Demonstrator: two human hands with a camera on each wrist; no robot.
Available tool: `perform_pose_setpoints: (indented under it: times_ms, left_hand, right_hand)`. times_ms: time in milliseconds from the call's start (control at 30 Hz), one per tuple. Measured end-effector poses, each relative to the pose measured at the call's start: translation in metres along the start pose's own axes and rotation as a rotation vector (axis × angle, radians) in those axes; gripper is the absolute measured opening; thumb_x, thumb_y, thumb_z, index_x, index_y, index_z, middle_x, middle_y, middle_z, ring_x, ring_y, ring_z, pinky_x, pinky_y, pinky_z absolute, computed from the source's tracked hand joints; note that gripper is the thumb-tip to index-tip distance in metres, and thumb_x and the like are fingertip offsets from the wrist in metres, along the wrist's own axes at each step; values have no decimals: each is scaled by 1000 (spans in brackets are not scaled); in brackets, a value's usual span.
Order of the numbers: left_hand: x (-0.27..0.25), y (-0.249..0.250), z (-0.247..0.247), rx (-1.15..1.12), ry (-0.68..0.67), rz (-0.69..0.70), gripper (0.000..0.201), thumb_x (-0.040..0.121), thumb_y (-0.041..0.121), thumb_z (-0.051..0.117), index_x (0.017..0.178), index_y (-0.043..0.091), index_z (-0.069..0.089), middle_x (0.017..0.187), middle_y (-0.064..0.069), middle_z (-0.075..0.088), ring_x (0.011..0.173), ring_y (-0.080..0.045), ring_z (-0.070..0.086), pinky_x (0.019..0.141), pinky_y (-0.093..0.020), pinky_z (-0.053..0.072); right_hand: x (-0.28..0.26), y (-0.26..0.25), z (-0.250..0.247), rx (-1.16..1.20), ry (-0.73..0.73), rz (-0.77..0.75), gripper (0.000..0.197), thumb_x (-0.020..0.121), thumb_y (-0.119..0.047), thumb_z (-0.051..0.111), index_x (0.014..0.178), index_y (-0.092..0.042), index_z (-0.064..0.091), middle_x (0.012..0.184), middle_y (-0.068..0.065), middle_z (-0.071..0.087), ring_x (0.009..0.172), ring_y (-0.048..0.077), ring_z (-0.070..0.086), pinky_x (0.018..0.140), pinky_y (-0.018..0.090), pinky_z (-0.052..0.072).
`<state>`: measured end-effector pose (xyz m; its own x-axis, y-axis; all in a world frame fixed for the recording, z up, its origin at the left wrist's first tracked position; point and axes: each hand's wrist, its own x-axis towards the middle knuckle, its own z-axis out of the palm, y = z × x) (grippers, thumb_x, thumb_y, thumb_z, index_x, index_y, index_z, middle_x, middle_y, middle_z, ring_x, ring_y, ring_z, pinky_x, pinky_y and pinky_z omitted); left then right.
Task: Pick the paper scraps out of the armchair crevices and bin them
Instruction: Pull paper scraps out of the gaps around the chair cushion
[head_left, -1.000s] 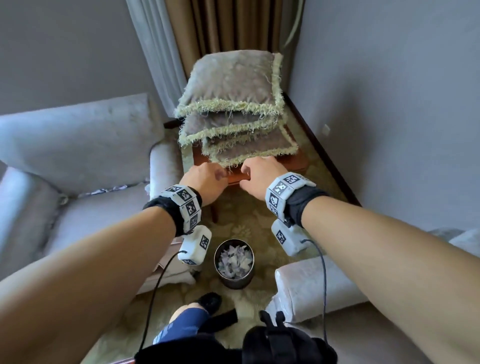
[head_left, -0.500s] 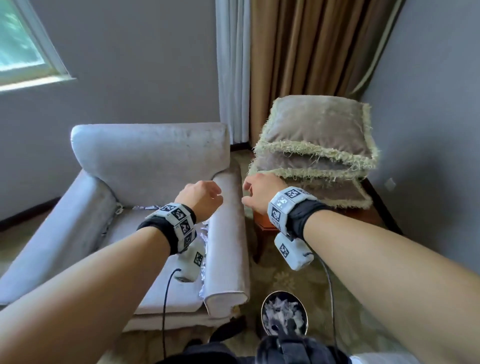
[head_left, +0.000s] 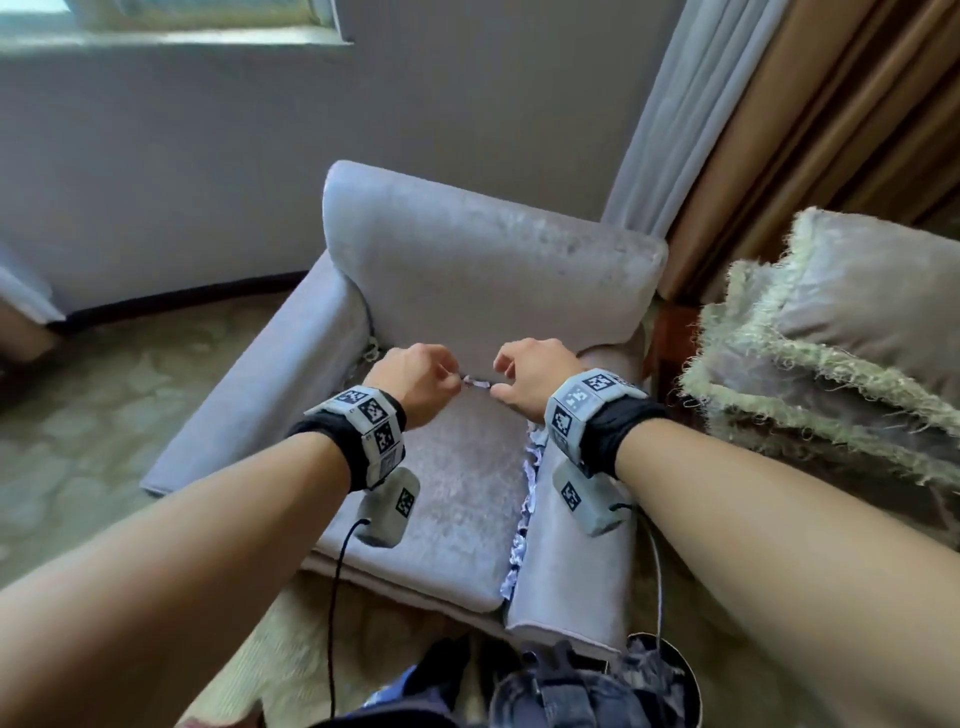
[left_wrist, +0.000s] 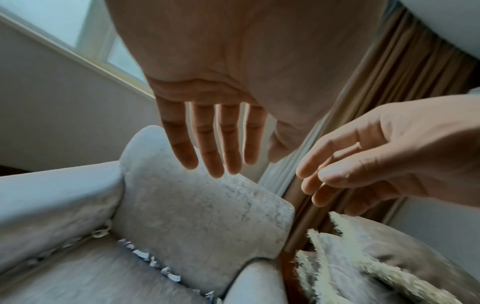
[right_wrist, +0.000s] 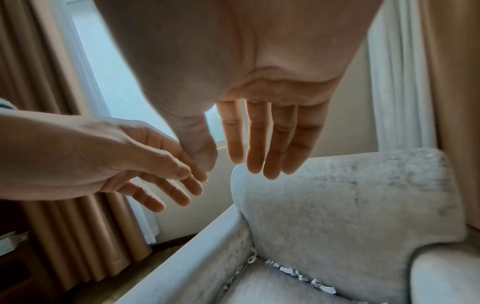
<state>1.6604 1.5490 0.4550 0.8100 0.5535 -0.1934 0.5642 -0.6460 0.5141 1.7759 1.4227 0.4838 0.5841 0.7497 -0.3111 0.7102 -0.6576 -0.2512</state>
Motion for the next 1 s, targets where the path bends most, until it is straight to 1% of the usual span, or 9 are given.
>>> perform_pose_setpoints:
  times_ms: [133, 233, 367, 433, 567, 667, 767, 833, 1000]
  left_hand:
    - [0, -57, -13, -21, 17, -148, 13, 87, 35, 58, 95, 30, 66, 98, 7, 73, 91, -19, 67, 87, -34, 54]
    - [-4, -103, -27, -41, 37, -284, 3, 88, 33, 59, 89, 32, 63, 97, 8, 73, 89, -16, 67, 84, -30, 54]
    - [-5, -157, -40, -6, 72, -437, 14, 92, 31, 59, 101, 27, 68, 95, 9, 69, 94, -15, 63, 83, -25, 48]
    - [-6, -181, -40, -44, 91, -502, 13, 91, 31, 60, 99, 27, 68, 92, 9, 67, 91, -15, 62, 81, -25, 48]
    - [0, -230, -41, -90, 70, -565, 15, 91, 32, 61, 101, 25, 69, 96, 8, 71, 92, -14, 65, 80, -25, 48]
    - [19, -274, -45, -90, 42, -584, 17, 90, 32, 59, 102, 26, 69, 100, 8, 72, 97, -16, 65, 86, -27, 50]
    - [41, -314, -51, -96, -19, -582, 19, 89, 34, 57, 103, 28, 69, 101, 9, 72, 98, -16, 64, 87, -27, 50]
    - [55, -339, -55, -128, -53, -587, 19, 89, 35, 56, 102, 29, 69, 102, 9, 72, 97, -16, 64, 88, -27, 50]
    - [79, -393, -58, -129, -130, -607, 23, 88, 33, 55, 105, 27, 69, 108, 2, 71, 101, -22, 64, 89, -31, 52]
  right_hand:
    - [48, -35, 19, -28, -96, -90, 31, 79, -37, 61, 108, -28, 64, 107, 2, 69, 102, 26, 63, 92, 36, 52]
    - [83, -64, 25, -9, -132, -169, 33, 80, -39, 60, 111, -30, 62, 109, -1, 68, 102, 24, 62, 92, 36, 51]
    - [120, -101, 37, 19, -161, -256, 34, 80, -39, 61, 112, -29, 62, 110, 0, 68, 103, 24, 62, 93, 36, 51]
    - [132, -119, 48, 5, -192, -292, 34, 81, -37, 62, 114, -27, 62, 111, 1, 68, 104, 24, 62, 94, 35, 51]
    - [161, -157, 69, -37, -267, -325, 34, 83, -35, 61, 116, -26, 61, 114, 1, 67, 106, 23, 61, 94, 33, 50]
    - [191, -191, 84, -49, -299, -320, 33, 84, -34, 61, 115, -25, 62, 113, 2, 67, 105, 24, 62, 94, 33, 50]
    - [221, -222, 99, -37, -306, -256, 32, 83, -36, 62, 113, -25, 63, 112, 2, 68, 105, 24, 62, 94, 34, 50]
    - [241, -244, 111, -46, -340, -213, 32, 82, -38, 63, 112, -26, 63, 112, 1, 68, 104, 24, 62, 94, 34, 50]
    - [278, -280, 136, -26, -362, -171, 30, 83, -36, 63, 111, -24, 64, 112, 0, 68, 106, 23, 62, 95, 34, 49]
